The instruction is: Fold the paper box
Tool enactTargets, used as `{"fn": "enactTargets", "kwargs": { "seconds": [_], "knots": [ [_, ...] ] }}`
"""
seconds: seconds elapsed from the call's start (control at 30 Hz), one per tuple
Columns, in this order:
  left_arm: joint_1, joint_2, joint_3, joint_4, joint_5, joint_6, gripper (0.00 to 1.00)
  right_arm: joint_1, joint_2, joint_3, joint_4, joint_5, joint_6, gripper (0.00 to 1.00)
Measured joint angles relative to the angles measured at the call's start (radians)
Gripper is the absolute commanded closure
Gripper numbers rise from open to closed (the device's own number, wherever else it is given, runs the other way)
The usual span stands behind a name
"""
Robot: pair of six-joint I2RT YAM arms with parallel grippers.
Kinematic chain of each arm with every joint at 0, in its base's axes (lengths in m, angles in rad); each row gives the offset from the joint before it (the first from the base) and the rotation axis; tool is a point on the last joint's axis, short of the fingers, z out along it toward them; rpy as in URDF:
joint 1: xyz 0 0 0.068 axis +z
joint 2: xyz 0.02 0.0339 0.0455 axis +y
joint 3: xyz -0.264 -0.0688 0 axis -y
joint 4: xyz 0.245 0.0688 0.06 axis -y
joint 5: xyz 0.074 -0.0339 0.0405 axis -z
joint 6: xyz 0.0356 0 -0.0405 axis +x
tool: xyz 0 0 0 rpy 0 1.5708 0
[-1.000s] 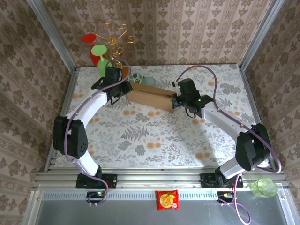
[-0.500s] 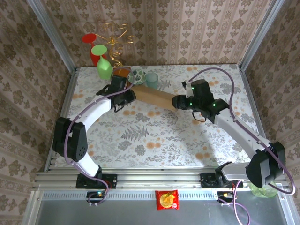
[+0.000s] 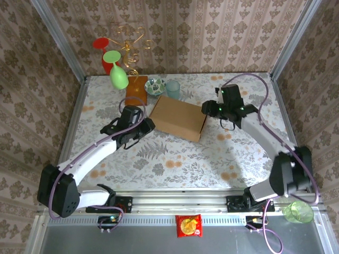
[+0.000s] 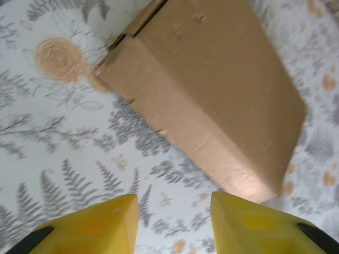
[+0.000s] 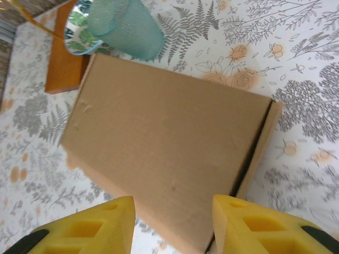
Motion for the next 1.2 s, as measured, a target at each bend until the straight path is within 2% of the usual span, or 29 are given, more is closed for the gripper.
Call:
{"fn": "enactTargets", "kwargs": {
  "seconds": [0.1,0.33,0.53,0.7,0.87,1.2],
  "knots": [
    [-0.006,0.034,-0.069,0.187,0.003,-0.095,0.57,-0.011,0.171,0.119,0.006,-0.003,0.008,0.58],
    [-0.075,0.273,-0.135,0.518,-0.039,-0.295,0.55,-0.058,0.529,0.413,0.018,-0.063,0.088,0.6],
    [-0.091,0.407,-0.123,0.697,-0.061,-0.383,0.54,-0.068,0.713,0.587,-0.023,-0.163,0.137,0.62],
    [-0.091,0.512,-0.123,0.816,-0.064,-0.447,0.55,-0.057,0.75,0.613,-0.072,-0.25,0.147,0.66],
    [-0.091,0.552,-0.126,0.907,-0.068,-0.487,0.61,-0.053,0.743,0.591,-0.075,-0.284,0.135,0.68],
    [-0.099,0.53,-0.193,0.988,-0.056,-0.513,0.59,-0.055,0.557,0.311,-0.042,-0.29,0.158,0.69]
  ]
}}
